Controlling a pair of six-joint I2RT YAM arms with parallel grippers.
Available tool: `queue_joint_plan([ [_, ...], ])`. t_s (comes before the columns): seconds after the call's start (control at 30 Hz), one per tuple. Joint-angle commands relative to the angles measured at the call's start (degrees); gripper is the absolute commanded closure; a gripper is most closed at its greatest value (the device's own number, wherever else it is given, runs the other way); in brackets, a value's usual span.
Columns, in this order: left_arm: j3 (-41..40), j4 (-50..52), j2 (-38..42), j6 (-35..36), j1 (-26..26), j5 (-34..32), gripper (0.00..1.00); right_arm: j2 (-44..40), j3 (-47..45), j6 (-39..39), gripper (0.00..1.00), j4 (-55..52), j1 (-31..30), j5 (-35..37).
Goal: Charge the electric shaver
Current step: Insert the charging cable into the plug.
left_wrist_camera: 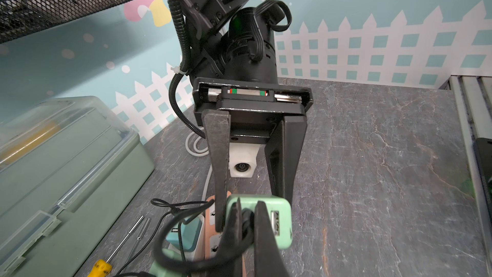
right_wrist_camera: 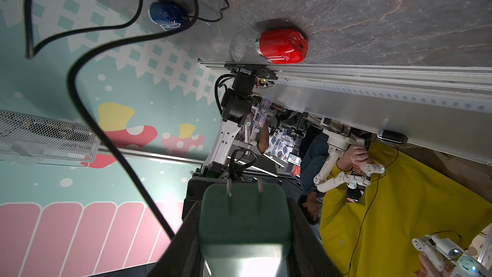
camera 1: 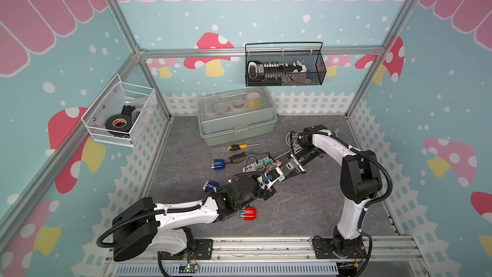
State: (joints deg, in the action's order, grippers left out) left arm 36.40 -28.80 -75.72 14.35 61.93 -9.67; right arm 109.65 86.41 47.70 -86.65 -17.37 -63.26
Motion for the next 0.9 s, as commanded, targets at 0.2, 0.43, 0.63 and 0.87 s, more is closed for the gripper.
queue_joint_plan([
  [0.2, -0.03, 14.96, -0.42, -0.08, -0.58, -1.14, 0.62, -4.22, 4.98, 1.15, 1.0, -10.47, -2.38, -9.53],
  [0.43, 1.12, 20.82, 8.17, -8.78, -0.37, -4.75, 0.28, -1.28, 10.89, 2.23, 1.0, -9.97, 1.17, -4.91],
  [0.63, 2.78, 24.07, 9.56, -20.1, -0.53, -8.1, 0.19, 2.69, 17.43, 5.21, 1.0, -8.64, 1.43, -2.77],
  [0.87, 6.81, 28.18, 13.35, -41.62, -3.08, -5.71, 0.28, -4.32, 11.83, 29.0, 1.0, 21.2, 2.35, 2.31],
])
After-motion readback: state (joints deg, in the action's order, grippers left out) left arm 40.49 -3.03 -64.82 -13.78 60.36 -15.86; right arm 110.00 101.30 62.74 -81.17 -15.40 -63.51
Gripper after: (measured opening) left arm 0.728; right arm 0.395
